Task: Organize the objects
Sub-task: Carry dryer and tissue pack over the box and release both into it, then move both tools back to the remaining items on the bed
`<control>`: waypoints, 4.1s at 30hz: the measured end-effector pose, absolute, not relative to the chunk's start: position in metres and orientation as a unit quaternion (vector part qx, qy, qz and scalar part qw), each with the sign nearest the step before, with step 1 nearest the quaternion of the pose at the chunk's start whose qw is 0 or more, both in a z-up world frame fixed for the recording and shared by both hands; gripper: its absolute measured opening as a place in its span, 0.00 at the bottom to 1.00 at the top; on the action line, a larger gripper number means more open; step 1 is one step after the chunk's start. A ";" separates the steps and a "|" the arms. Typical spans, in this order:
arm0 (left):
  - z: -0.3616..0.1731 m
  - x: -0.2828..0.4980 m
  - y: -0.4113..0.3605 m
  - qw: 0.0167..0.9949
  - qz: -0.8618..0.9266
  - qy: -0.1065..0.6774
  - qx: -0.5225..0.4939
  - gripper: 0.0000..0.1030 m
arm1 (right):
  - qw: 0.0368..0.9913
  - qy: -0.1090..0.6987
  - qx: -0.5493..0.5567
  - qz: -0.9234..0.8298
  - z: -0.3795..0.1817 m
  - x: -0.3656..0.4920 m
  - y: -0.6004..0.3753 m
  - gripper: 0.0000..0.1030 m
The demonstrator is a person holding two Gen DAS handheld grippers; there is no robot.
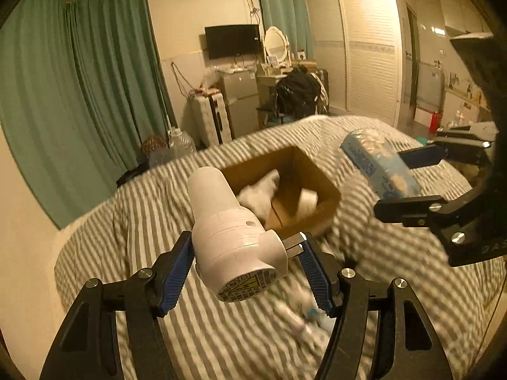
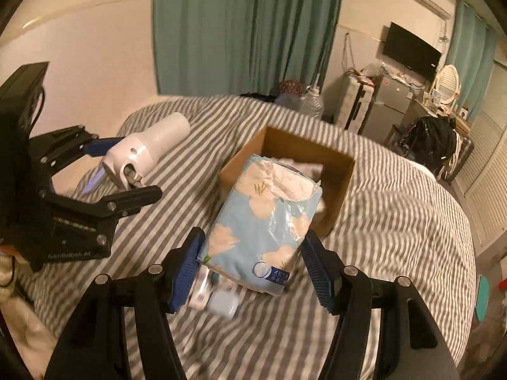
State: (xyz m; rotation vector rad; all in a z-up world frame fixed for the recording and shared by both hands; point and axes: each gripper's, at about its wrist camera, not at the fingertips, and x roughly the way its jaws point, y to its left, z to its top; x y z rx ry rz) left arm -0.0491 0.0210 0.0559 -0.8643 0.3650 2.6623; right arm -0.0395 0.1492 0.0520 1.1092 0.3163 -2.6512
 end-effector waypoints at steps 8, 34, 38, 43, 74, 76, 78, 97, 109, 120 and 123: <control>0.073 -0.145 0.040 0.146 0.945 0.104 -0.274 0.66 | 0.089 0.064 0.358 -0.927 0.077 -0.150 0.187 0.61; -0.086 -0.261 0.088 0.202 0.880 0.135 -0.409 0.68 | 0.092 0.016 0.489 -0.867 -0.075 -0.297 0.230 0.62; -0.073 -0.251 0.089 0.195 0.890 0.141 -0.386 0.94 | 0.087 0.020 0.477 -0.874 -0.069 -0.291 0.227 0.74; -0.046 -0.245 0.091 0.181 0.902 0.151 -0.362 0.97 | 0.063 0.027 0.455 -0.888 -0.043 -0.287 0.226 0.86; 0.179 -0.067 0.026 0.092 0.965 0.121 -0.215 1.00 | 0.025 0.081 0.255 -0.963 0.210 -0.047 0.203 0.99; 0.173 -0.065 0.025 0.087 0.962 0.124 -0.227 1.00 | 0.031 0.083 0.257 -0.962 0.206 -0.038 0.200 0.99; 0.163 -0.064 0.024 0.088 0.958 0.118 -0.247 1.00 | 0.041 0.090 0.264 -0.960 0.200 -0.032 0.194 0.99; -0.043 -0.064 0.030 0.026 0.914 0.085 -0.395 1.00 | 0.116 0.101 0.400 -0.904 0.028 -0.054 0.196 0.99; -0.153 -0.059 0.059 0.043 0.873 0.086 -0.479 0.92 | 0.173 0.177 0.472 -0.846 -0.095 -0.096 0.192 0.91; -0.177 -0.063 0.067 0.114 0.840 0.043 -0.528 0.53 | 0.213 0.134 0.549 -0.797 -0.136 -0.126 0.195 0.46; -0.183 -0.066 0.062 0.115 0.832 0.024 -0.542 0.50 | 0.214 0.128 0.563 -0.788 -0.142 -0.129 0.194 0.46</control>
